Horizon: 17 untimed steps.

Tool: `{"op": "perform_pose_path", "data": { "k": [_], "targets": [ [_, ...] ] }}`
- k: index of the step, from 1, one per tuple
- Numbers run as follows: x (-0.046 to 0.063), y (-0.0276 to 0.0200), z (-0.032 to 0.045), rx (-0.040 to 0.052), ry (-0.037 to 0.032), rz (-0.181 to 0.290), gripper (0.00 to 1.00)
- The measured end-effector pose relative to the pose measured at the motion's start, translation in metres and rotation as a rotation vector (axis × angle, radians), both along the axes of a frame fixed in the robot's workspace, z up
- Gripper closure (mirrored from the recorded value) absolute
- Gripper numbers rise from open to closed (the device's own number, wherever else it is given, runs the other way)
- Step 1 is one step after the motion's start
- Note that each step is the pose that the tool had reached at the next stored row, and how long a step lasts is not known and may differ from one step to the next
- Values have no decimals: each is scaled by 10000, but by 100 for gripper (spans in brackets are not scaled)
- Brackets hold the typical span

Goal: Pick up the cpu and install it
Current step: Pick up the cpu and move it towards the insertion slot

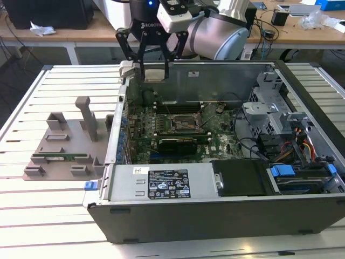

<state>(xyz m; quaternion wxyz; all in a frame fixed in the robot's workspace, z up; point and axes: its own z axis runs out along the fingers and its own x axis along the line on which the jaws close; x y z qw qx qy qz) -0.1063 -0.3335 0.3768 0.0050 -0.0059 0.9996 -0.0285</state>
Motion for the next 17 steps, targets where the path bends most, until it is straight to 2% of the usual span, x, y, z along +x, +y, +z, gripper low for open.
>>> {"op": "perform_pose_path", "data": {
  "k": [10, 13, 17],
  "targets": [
    [237, 19, -80, 0, 23, -1, 45],
    [328, 29, -125, -2, 39, 0, 45],
    [372, 35, -174, -1, 51, -1, 45]
  ]
}}
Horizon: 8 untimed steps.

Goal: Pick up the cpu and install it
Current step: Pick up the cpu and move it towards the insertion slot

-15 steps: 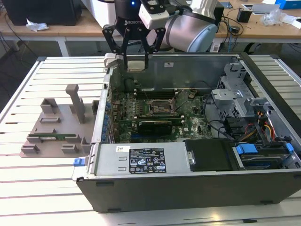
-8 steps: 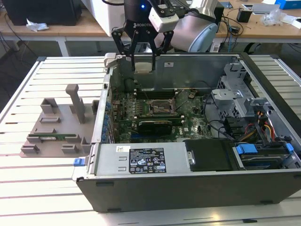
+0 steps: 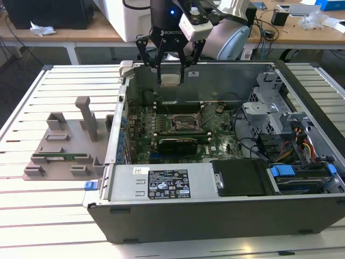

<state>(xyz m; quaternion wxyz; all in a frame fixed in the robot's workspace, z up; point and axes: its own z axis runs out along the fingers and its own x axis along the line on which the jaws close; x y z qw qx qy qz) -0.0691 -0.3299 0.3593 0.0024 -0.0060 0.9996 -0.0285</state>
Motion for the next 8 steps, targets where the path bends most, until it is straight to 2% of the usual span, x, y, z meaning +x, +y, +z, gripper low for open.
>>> {"op": "perform_pose_path", "data": {
  "k": [8],
  "targets": [
    [152, 22, -124, -3, 32, 1, 45]
  ]
}}
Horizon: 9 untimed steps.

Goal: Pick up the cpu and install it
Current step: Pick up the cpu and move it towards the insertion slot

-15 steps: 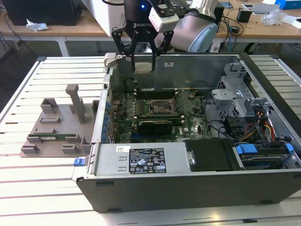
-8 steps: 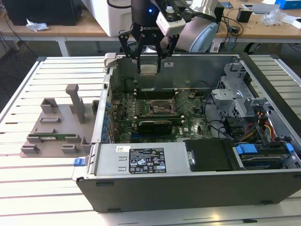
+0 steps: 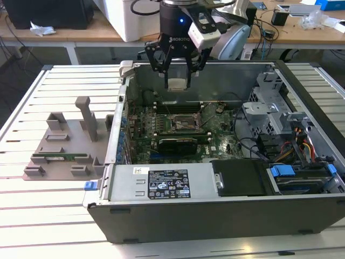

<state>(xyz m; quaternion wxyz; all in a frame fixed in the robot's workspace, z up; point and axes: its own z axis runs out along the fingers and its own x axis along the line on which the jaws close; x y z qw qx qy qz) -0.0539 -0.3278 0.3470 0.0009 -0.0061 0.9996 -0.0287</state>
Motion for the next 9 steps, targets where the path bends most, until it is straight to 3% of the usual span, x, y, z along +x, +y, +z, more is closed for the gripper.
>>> {"op": "perform_pose_path", "data": {
  "k": [9],
  "targets": [
    [171, 46, -167, -12, 74, 0, 45]
  ]
}}
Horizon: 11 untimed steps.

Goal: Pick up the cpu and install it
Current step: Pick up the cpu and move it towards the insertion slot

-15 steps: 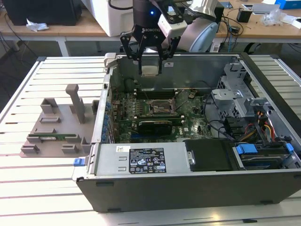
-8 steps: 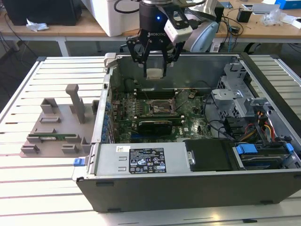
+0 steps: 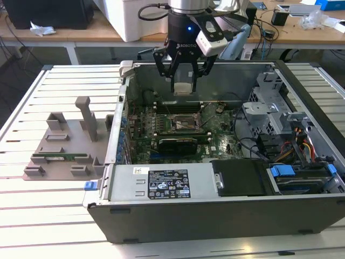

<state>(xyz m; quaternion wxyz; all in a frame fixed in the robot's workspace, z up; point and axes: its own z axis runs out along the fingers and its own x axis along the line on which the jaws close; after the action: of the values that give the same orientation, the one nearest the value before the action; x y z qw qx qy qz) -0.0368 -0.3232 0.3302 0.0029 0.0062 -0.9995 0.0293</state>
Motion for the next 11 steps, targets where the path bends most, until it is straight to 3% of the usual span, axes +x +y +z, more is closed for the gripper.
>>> {"op": "perform_pose_path", "data": {
  "k": [11],
  "targets": [
    [80, 23, -223, 0, 49, 0, 45]
  ]
}}
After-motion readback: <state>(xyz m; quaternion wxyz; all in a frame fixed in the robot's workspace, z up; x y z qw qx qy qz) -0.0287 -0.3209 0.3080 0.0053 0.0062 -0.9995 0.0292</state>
